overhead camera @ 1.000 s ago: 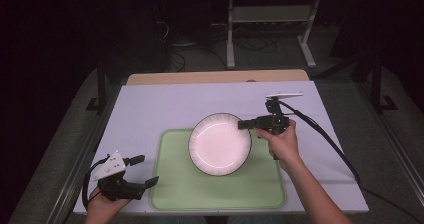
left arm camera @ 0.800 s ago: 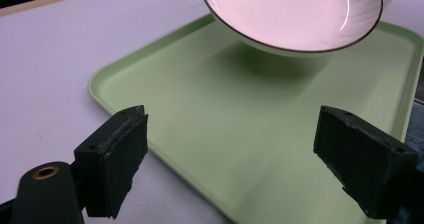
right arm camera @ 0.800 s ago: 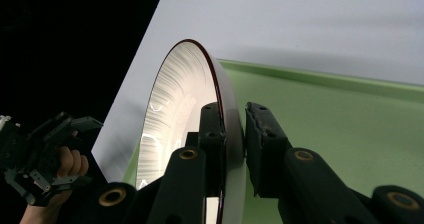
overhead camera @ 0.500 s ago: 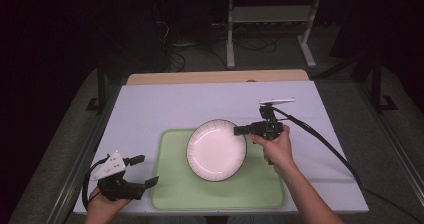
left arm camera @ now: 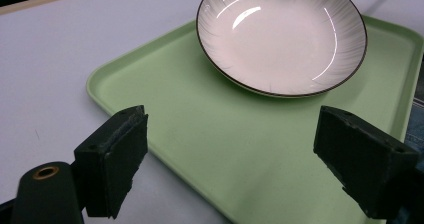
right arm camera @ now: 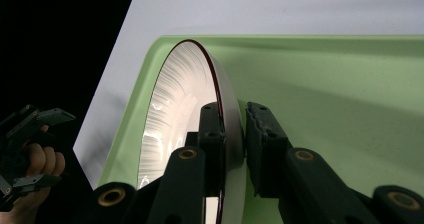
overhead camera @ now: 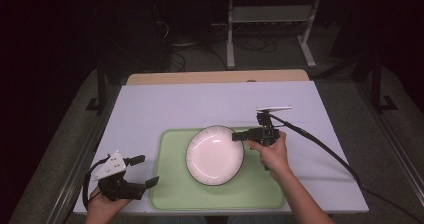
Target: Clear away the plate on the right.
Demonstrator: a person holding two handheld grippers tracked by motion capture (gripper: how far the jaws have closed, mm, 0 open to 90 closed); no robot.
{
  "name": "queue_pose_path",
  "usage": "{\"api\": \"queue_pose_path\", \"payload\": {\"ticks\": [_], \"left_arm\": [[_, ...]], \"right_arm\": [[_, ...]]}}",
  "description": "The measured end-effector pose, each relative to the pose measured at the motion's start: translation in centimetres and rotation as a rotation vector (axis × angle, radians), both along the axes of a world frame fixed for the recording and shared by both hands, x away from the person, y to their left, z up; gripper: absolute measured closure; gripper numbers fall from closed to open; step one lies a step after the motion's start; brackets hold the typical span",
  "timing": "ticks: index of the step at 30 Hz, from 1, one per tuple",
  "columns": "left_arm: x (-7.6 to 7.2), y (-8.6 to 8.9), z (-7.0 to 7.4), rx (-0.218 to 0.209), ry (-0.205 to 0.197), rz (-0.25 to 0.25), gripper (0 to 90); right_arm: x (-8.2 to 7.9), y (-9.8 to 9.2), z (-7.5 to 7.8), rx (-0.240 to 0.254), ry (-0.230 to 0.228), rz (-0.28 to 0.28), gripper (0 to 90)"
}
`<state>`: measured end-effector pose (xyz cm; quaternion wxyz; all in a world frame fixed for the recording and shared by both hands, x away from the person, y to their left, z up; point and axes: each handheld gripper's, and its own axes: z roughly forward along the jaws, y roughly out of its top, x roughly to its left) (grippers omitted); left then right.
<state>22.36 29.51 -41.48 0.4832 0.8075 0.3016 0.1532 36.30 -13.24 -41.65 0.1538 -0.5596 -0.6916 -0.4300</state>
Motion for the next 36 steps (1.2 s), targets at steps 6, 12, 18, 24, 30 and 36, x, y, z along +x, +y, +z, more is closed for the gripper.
{"api": "queue_pose_path", "payload": {"ticks": [6,12,18,24,30,36], "left_arm": [[0.0,0.0,0.0,-0.001,0.0,0.001,14.0],[0.0,0.0,0.0,-0.001,0.002,0.003,14.0],[0.0,0.0,0.0,0.002,0.001,0.001,14.0],[0.0,0.0,0.0,0.001,0.001,0.002,14.0],[0.0,0.0,0.0,0.002,0.002,0.003,14.0],[0.0,0.0,0.0,0.001,0.001,0.004,14.0]], "right_arm": [[-0.5,-0.3,-0.5,-0.028,0.002,-0.023,79.4],[-1.0,-0.6,-1.2,-0.025,0.016,-0.035,80.4],[-1.5,-0.7,-1.5,-0.026,0.014,-0.043,80.4],[-1.9,-0.9,-1.9,-0.034,0.014,-0.043,80.7],[-2.2,-0.8,-2.6,-0.047,0.018,-0.041,81.0],[-2.4,-0.7,-2.8,-0.05,0.017,-0.035,81.0]]}}
